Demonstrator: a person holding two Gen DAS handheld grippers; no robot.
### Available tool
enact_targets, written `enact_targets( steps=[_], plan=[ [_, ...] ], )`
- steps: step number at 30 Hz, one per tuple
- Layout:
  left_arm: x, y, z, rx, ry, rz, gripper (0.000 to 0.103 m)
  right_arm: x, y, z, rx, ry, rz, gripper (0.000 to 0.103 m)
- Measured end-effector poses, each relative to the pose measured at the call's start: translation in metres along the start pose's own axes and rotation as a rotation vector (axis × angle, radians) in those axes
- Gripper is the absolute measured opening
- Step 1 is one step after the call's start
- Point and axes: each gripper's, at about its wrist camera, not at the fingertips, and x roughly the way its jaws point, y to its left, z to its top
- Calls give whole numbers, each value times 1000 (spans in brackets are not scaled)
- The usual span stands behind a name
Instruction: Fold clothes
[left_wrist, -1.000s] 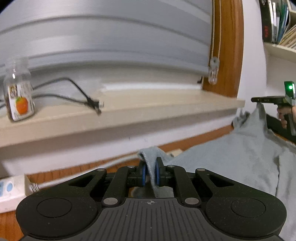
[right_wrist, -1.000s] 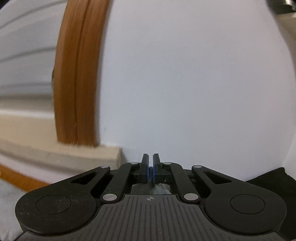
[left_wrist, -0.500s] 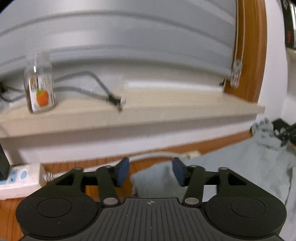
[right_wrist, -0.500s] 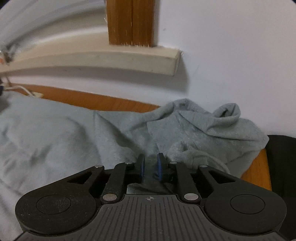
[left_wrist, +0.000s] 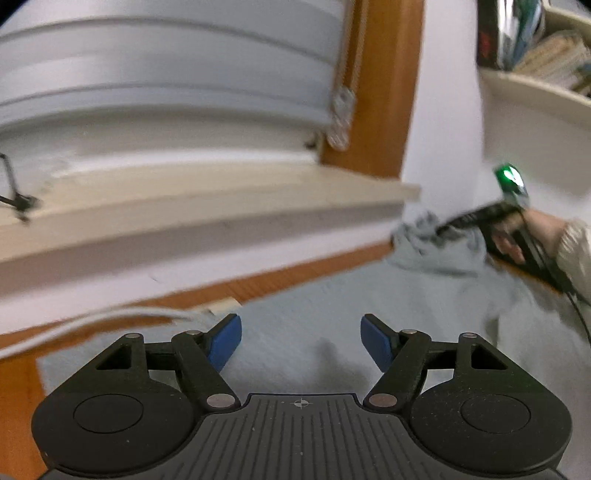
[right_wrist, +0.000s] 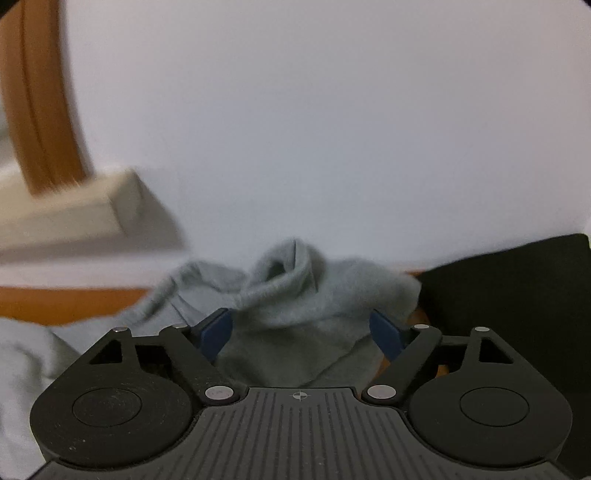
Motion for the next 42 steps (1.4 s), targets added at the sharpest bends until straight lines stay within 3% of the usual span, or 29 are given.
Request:
enact_targets(
  steps=[2, 4, 5, 6, 7, 11, 14, 17, 19, 20, 21, 22, 25, 28, 29, 32, 34, 38, 42],
  plan=[
    [4, 1, -2, 6, 23, -9, 75, 12, -1, -1, -1, 23, -13, 83],
    [7, 2, -5, 2, 33, -23, 75, 19, -7, -5, 30, 34, 12, 71],
    [9, 3, -5, 0, 42, -25, 75, 19, -11, -7, 51, 21, 35, 59],
    [13, 2, -6, -1, 55, -21, 75, 18, -13, -8, 47, 2, 56, 30],
    [18, 2, -6, 0, 74, -12, 75, 16, -14, -7, 41, -10, 67, 15],
    [31, -1, -7, 24, 146, 10, 75, -2, -16, 4, 10, -112, -22, 8],
    [38, -1, -9, 30, 175, 14, 75, -29, -21, 19, 31, -272, -138, 8],
    [37, 2, -11, 21, 175, 10, 75, -58, -22, 32, 18, -448, -319, 11],
    [38, 2, -10, 20, 175, 10, 75, -69, -23, 37, 13, -489, -413, 30],
    [38, 2, -10, 21, 175, 11, 75, -72, -22, 36, 8, -494, -441, 58],
    [38, 2, -10, 21, 174, 10, 75, -76, -22, 36, 3, -498, -470, 78],
    [38, 2, -10, 21, 174, 10, 75, -80, -21, 34, -1, -497, -468, 81],
    [38, 2, -9, 19, 174, 6, 75, -84, -18, 22, 7, -437, -352, 82],
    [38, 2, -10, 19, 172, 4, 75, -80, -5, 3, -11, -352, -130, 79],
    [38, 2, -10, 19, 172, 4, 76, -76, 3, -5, -23, -318, -54, 74],
    [38, 2, -10, 20, 172, 6, 76, -63, 32, -25, -58, -210, 139, 43],
    [38, 2, -10, 21, 172, 7, 76, -57, 57, -35, -86, -155, 232, 43],
    [38, 2, -10, 23, 173, 8, 76, -48, 103, -46, -172, -95, 321, 47],
    [38, 2, -10, 26, 173, 10, 76, -20, 122, -41, -177, -53, 317, 57]
  ],
)
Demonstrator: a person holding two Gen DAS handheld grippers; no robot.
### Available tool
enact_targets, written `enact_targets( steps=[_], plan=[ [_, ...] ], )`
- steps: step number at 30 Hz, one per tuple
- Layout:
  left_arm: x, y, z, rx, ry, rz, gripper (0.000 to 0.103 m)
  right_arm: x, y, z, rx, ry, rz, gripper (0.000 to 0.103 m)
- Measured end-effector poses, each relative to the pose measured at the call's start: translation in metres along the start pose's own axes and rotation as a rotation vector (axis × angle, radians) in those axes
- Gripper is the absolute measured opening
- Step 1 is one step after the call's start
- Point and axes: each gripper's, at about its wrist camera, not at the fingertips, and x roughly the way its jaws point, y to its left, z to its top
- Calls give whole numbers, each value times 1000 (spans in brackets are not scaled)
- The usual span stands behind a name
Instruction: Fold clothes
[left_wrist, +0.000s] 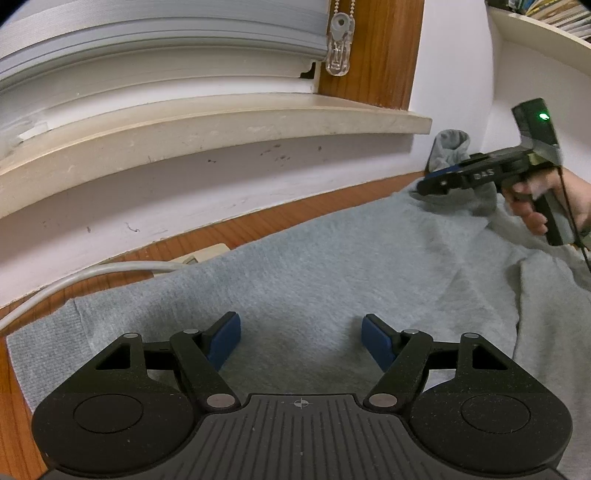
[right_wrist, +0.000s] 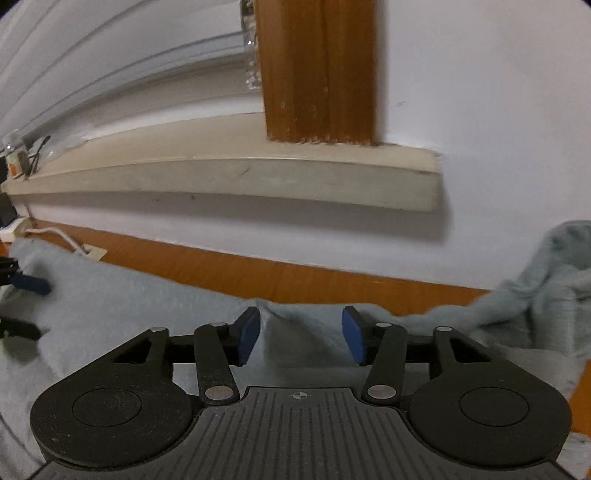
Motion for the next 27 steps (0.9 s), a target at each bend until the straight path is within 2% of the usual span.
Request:
enact_targets(
  steps=[4, 7, 9, 12, 15, 16, 20, 24, 27],
  plan=[
    [0, 0, 0, 2, 1, 2, 76, -3, 12, -9, -26, 31, -46, 62],
    [1, 0, 0, 3, 1, 3, 77, 13, 14, 5, -31, 13, -53, 69],
    [0, 2, 0, -9, -3, -2, 77, 13, 17, 2, -37, -9, -59, 72],
    [-2, 6, 0, -30, -12, -12, 78, 11, 17, -4, -33, -42, -57, 74],
    [-12, 21, -2, -87, -62, -44, 78, 11, 17, -4, -35, -48, -57, 74],
    [-19, 27, -3, -83, -85, -37, 79, 11, 18, -4, -38, -48, -59, 74],
    [-40, 60, -9, -58, -129, 85, 98, 7, 15, -2, -36, -47, -55, 75],
    [-53, 97, -17, -94, -150, 159, 98, 7, 9, -4, -35, -45, -46, 78],
    [-54, 118, -19, -124, -160, 166, 98, 8, 11, -4, -39, -44, -47, 78]
  ],
)
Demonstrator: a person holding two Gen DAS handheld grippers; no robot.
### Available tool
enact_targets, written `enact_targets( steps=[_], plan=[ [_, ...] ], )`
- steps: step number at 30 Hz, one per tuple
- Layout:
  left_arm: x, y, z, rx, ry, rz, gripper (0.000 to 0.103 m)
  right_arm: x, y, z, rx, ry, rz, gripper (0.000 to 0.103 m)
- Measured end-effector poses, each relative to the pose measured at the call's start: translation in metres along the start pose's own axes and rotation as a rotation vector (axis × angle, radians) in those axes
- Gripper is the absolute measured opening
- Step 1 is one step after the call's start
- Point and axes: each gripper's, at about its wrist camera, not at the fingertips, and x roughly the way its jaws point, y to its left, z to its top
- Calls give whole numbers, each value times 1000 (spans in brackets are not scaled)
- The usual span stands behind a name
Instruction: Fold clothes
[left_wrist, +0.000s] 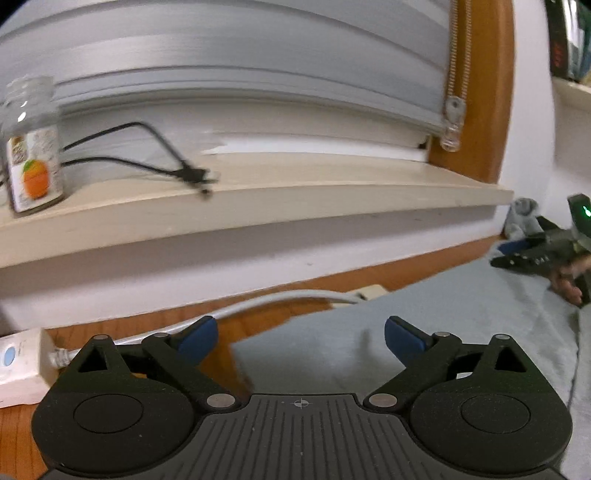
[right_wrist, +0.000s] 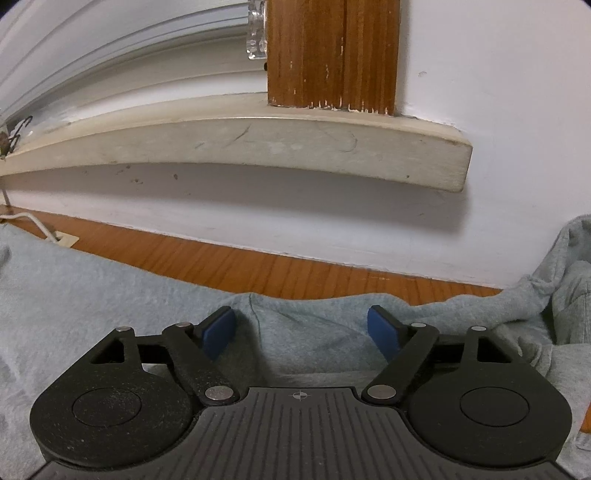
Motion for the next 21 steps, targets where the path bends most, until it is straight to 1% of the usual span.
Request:
enact_targets(
  steps=[1, 4, 7, 9, 12, 13, 14, 16, 18, 20, 21],
  plan=[
    [1, 5, 1, -15, 8, 0, 98, 0, 0, 1, 1, 0, 1, 78],
    [6, 11, 1, -37, 32, -6, 91, 2, 1, 1, 1, 1, 2, 79],
    [10, 11, 1, -39, 44, -11, 74, 2, 0, 1, 3, 1, 5, 80],
    [13, 12, 0, -43, 56, -18, 70, 3, 0, 1, 3, 1, 8, 81],
    [15, 13, -2, -46, 58, -32, 49, 4, 1, 2, -1, 3, 12, 83],
    [14, 12, -2, -42, 53, -34, 32, 4, 1, 2, -1, 3, 13, 83],
    [14, 12, -3, -38, 50, -36, 23, 4, 1, 2, 0, 3, 14, 83],
    [11, 9, -2, -26, 48, -41, 21, 4, 1, 2, 2, 2, 14, 83],
    [9, 5, -2, -15, 44, -27, 21, 5, 0, 2, 5, 0, 11, 83],
    [8, 1, 0, -8, 37, -21, 21, 3, -4, 2, 34, -8, 11, 83],
    [7, -1, 0, -3, 31, -20, 19, 2, -9, 2, 67, -9, 15, 83]
  ],
)
